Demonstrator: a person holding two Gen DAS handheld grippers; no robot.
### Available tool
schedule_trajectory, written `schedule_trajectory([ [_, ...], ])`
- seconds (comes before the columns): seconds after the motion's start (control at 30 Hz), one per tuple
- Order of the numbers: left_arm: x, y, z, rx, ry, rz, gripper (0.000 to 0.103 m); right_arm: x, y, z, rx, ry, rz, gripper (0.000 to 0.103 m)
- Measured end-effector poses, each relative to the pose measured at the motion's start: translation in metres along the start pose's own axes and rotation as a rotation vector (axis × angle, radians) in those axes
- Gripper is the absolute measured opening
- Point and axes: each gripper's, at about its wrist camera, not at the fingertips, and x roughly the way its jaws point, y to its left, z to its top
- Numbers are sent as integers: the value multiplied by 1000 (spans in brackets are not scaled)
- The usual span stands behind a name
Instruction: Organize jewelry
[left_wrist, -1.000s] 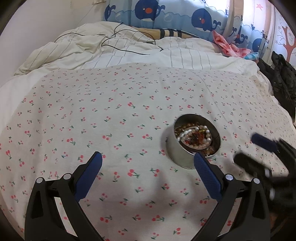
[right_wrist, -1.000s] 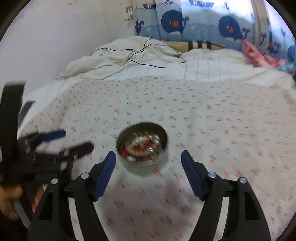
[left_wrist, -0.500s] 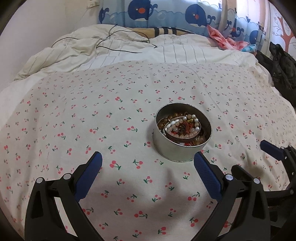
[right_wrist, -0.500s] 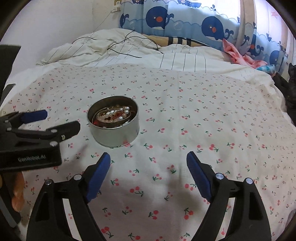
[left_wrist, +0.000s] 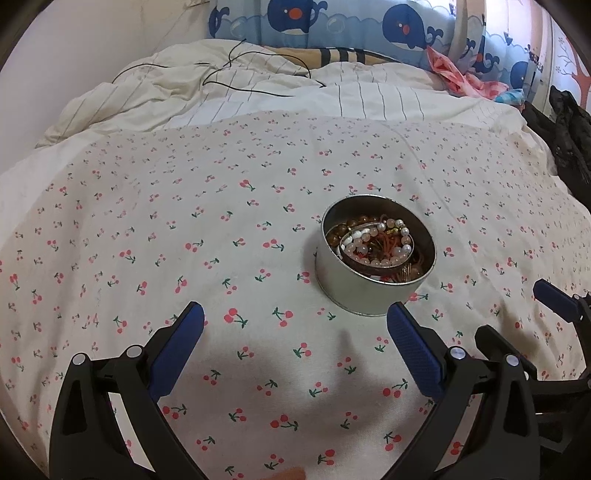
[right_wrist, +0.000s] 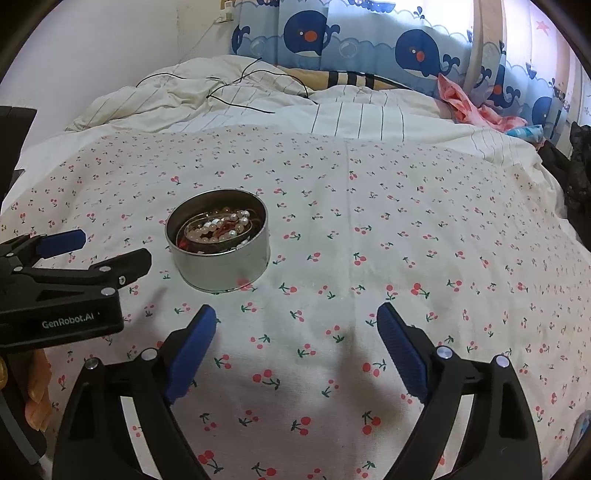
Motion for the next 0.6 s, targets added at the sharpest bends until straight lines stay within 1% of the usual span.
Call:
schedule_trajectory([
  [0.17,1,-1,-1,5,4,-7,95,0,-1,0,5,-1,1,87],
  [0.6,1,2,0,-10,15,-27,95,-1,-1,2,14,-1,20,88],
])
